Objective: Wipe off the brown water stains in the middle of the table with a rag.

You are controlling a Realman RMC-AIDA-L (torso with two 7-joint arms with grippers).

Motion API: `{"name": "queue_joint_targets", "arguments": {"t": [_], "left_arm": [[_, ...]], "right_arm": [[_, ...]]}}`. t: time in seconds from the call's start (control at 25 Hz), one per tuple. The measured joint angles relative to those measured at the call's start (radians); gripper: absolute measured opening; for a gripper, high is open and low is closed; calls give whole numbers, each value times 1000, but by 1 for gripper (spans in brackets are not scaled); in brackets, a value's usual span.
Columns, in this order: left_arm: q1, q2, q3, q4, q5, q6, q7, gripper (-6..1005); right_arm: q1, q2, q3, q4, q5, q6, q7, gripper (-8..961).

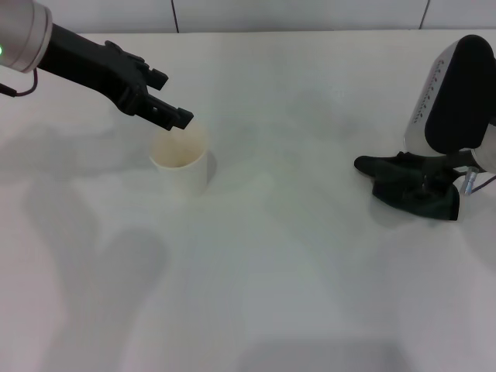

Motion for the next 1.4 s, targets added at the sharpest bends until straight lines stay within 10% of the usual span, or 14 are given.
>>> {"name": "queue_joint_targets", "arguments": {"t": [0.32,0.8,1.4], "left_arm": [[-1,0,0,2,0,-12,3,892],[26,0,-2,0,-121,152,14,892],[352,-1,-3,186,-332,231,26,892]], "right_arm": [[-1,-3,64,-160,64,-209,-17,867],[-1,-7,492,-53,547,-359,-178,872],[6,-7,588,258,766,-253,-332,872]]}}
